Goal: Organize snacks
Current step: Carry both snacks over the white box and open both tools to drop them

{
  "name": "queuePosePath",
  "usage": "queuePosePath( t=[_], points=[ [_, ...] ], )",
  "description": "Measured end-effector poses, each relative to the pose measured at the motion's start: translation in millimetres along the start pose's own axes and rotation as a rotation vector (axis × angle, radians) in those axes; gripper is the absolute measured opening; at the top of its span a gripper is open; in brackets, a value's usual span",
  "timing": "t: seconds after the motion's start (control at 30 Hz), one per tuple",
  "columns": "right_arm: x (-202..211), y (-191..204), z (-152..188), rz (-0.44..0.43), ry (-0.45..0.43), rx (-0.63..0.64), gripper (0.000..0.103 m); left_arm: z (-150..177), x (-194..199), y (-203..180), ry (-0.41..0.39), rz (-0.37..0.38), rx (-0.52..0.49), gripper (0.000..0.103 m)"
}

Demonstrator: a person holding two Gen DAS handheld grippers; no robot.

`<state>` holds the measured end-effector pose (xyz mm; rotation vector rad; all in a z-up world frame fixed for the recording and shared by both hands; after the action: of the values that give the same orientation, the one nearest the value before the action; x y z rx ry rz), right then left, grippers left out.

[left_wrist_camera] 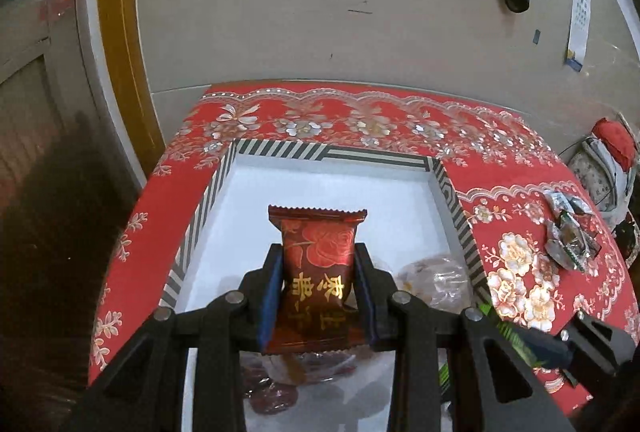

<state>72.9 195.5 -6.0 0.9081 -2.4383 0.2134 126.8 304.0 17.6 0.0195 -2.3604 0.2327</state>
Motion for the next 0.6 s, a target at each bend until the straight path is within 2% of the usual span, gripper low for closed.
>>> queuePosePath(
  t=[0.2, 0.6],
  points=[
    [-8.0, 9.5, 8.4, -0.014, 0.033, 0.038, 0.042, 2.2, -4.8, 0.2, 0.003, -0.041, -0.016, 0.036],
    [-12.3, 15.1, 12.9, -0.011, 0.053, 0.063, 0.042, 3.3, -7.8, 0.8, 0.011, -0.046, -0.006, 0.037]
  ],
)
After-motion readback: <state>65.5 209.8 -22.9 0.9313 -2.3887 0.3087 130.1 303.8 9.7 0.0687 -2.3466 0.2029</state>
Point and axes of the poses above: each gripper's, at about its wrist camera, not at the fingertips, and x roughly against the way its jaws point, y to its left, z to its underside, the point moved 6 cm from there along -x, roughly the way its jaws point, and after that the axes turned 8 degrees about x, right-handed, at the moved point
